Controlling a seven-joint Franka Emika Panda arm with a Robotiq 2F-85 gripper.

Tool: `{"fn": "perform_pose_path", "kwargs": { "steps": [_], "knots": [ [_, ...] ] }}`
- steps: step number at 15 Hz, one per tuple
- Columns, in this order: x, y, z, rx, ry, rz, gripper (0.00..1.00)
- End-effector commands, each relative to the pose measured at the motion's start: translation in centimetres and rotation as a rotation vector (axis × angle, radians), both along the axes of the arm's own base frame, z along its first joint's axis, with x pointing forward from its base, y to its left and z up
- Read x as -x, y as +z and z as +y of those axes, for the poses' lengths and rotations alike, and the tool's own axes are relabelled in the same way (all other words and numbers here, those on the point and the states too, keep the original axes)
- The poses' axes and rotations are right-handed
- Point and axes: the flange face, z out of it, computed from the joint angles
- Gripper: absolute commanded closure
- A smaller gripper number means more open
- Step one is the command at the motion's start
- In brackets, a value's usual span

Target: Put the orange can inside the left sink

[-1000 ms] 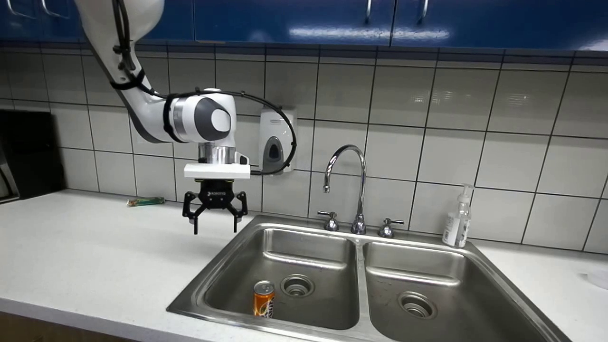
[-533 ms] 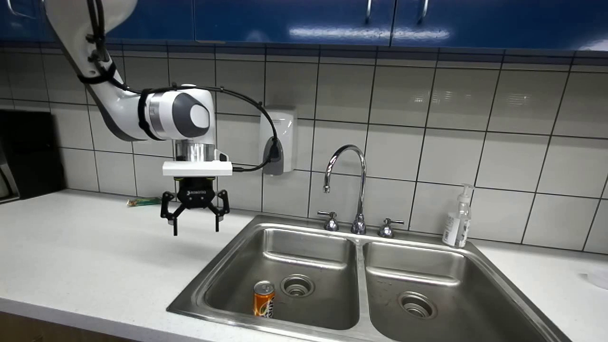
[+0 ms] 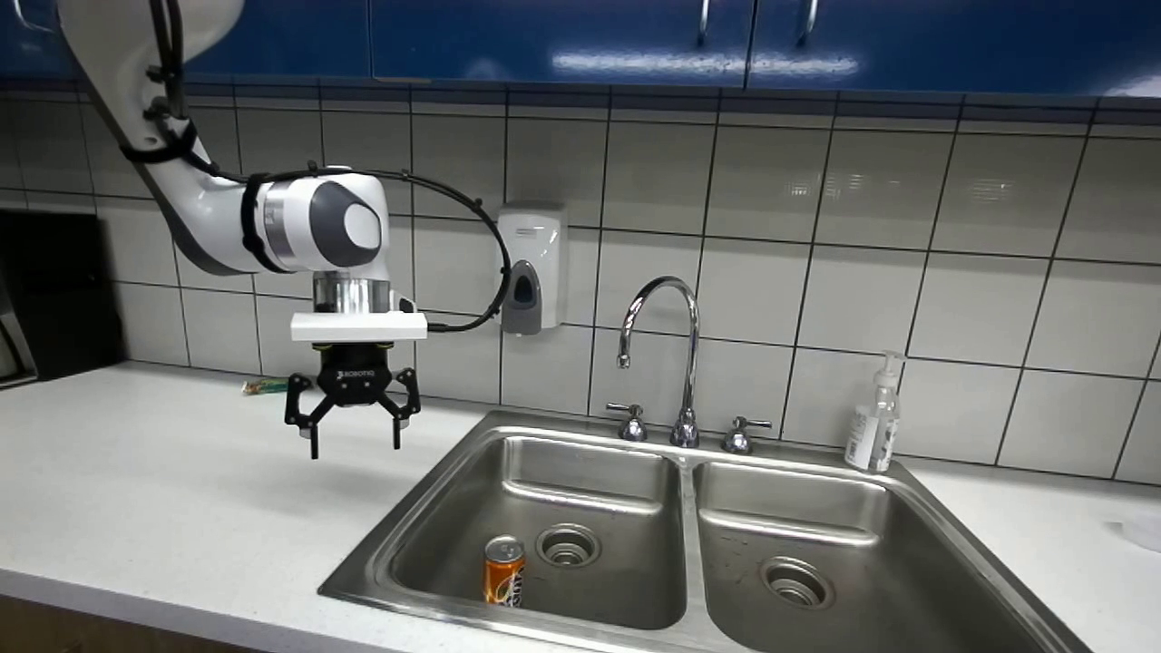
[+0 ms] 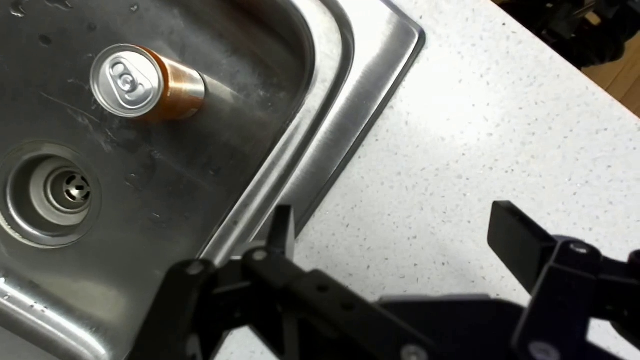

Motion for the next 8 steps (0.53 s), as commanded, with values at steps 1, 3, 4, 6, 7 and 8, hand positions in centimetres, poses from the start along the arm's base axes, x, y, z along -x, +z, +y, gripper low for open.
{"fn": "perform_pose_path", "kwargs": {
  "steps": [1, 3, 4, 6, 7, 8],
  "knots": [
    [0.0, 0.0, 0.0, 0.0, -0.001, 0.002, 0.0],
    [0.0, -0.1, -0.1, 0.005, 0.002, -0.003, 0.0],
    [0.1, -0.2, -0.1, 0.004, 0.004, 0.002, 0.0],
    [0.4, -0.2, -0.1, -0.001, 0.0, -0.006, 0.0],
    [0.9, 0.1, -0.1, 0.001, 0.004, -0.019, 0.0],
    [1.3, 0.3, -0.1, -0.001, 0.008, -0.026, 0.0]
  ]
}}
